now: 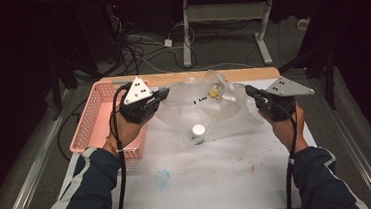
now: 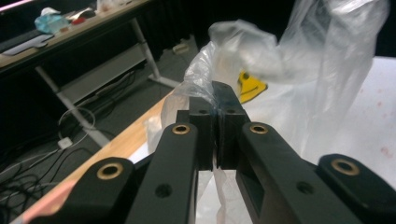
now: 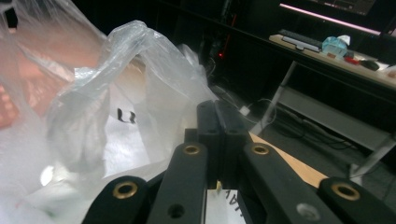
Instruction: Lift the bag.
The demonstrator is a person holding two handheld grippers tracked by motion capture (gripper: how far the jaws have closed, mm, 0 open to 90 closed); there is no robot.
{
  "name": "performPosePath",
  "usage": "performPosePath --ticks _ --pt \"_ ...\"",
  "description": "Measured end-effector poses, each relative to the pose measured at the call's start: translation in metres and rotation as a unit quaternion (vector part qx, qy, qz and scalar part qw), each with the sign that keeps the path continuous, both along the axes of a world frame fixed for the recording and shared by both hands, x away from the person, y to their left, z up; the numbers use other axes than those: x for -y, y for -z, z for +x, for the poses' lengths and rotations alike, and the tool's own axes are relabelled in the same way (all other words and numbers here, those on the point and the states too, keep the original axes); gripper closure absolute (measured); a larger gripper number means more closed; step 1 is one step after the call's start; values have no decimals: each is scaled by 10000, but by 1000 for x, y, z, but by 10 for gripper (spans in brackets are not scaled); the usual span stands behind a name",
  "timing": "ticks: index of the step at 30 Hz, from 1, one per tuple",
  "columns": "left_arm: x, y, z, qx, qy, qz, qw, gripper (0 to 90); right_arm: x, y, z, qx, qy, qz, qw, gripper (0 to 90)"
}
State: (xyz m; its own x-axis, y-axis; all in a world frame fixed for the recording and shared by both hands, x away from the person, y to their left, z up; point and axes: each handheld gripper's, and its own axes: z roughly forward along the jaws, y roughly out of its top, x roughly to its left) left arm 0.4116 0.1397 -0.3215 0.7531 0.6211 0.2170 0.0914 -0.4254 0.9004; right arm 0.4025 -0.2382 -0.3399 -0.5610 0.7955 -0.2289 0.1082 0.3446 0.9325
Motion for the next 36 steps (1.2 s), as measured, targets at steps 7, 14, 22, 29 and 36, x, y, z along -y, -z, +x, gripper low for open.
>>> performPosePath --ticks 7,14,22,29,36 --pt "12 -27 5 235 78 -226 9994 857 2 -23 5 199 22 215 9996 900" --pt "17 -50 -1 447 131 -355 9983 858 -1 -47 2 359 -79 395 9985 900" --pt "14 -83 -21 812 263 -590 9946 861 -2 -68 -13 545 -275 625 9962 900" --pt "14 -101 -32 1008 278 -618 9926 862 0 -92 -31 888 -427 764 9922 900" --pt "16 -98 -16 933 112 -732 9929 861 4 -100 -28 988 -245 864 9910 900"
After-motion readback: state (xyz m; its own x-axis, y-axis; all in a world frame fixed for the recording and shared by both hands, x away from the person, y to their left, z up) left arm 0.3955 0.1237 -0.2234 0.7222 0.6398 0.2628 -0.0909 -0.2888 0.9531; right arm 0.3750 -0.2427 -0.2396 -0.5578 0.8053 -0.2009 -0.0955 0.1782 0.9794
